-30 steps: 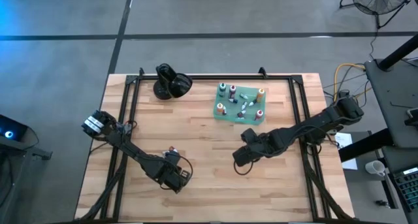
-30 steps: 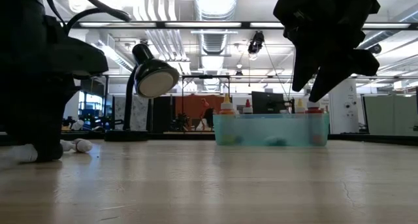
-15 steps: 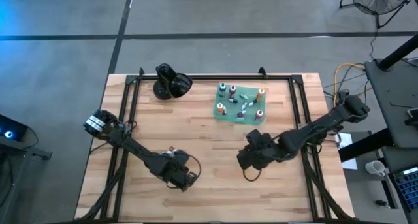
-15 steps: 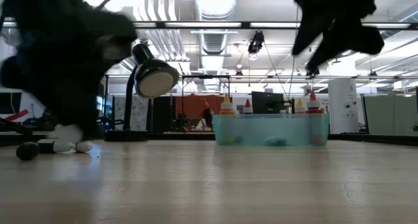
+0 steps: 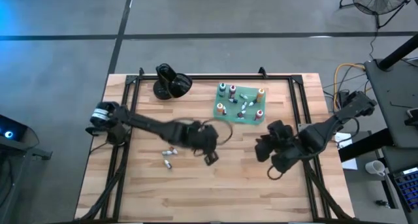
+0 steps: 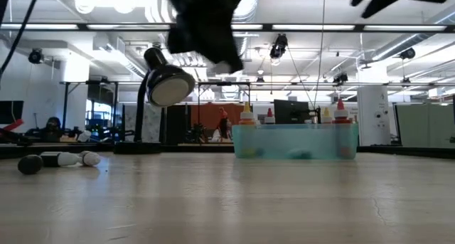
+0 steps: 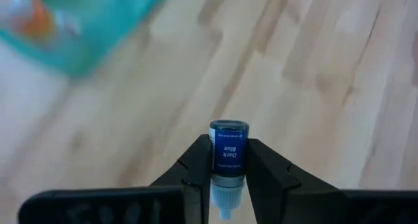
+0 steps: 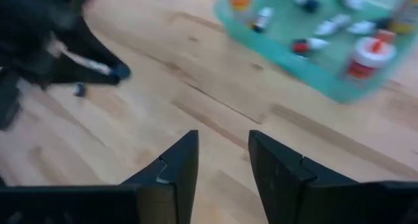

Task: Pick & Place food coloring
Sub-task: Put the dark blue food coloring bottle into the green bin

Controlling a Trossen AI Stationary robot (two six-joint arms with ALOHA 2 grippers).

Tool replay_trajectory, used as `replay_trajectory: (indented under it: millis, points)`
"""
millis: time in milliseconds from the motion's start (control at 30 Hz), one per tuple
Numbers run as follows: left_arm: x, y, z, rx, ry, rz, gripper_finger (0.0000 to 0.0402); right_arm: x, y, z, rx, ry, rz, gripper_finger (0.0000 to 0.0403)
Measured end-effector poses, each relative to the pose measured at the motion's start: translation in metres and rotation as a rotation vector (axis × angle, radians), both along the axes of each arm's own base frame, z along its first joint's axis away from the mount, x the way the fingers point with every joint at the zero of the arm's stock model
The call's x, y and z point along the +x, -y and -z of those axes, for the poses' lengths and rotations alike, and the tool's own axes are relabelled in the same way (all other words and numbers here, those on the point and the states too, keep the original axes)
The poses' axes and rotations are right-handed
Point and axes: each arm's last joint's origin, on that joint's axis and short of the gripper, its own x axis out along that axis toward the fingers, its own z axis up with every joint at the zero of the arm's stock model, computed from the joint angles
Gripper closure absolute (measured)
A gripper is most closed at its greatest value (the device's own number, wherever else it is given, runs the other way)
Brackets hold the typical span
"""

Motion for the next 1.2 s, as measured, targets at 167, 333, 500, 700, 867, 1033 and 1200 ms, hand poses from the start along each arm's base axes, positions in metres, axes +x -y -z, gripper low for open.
replay_trajectory:
  millis: [167, 333, 500, 700, 867, 1033, 1200]
  points:
    - [0.021, -0.048, -0.015, 0.038, 0.049, 0.057, 0.0350, -0.019, 0.005, -0.001, 0.000, -0.067, 0.093, 0.0285]
    - [0.039, -0.096, -0.016, 0.031, 0.091, 0.014, 0.0350, -0.030, 0.012, 0.001, -0.026, -0.112, 0.138, 0.0285]
    - [0.055, -0.135, -0.012, 0.004, 0.147, -0.047, 0.0350, -0.035, 0.019, 0.002, -0.085, -0.109, 0.152, 0.0292]
    - [0.085, -0.156, 0.003, -0.003, 0.199, -0.051, 0.0351, -0.040, 0.030, 0.004, -0.108, -0.097, 0.184, 0.0299]
    - [0.108, -0.160, 0.026, 0.026, 0.152, -0.025, 0.0351, -0.042, 0.032, 0.006, -0.092, -0.073, 0.228, 0.0303]
    - [0.122, -0.165, 0.040, 0.084, 0.105, -0.044, 0.0351, -0.041, 0.031, 0.011, -0.059, -0.043, 0.287, 0.0309]
    - [0.128, -0.169, 0.048, 0.225, 0.060, -0.059, 0.0351, -0.041, 0.031, 0.013, -0.041, -0.026, 0.320, 0.0312]
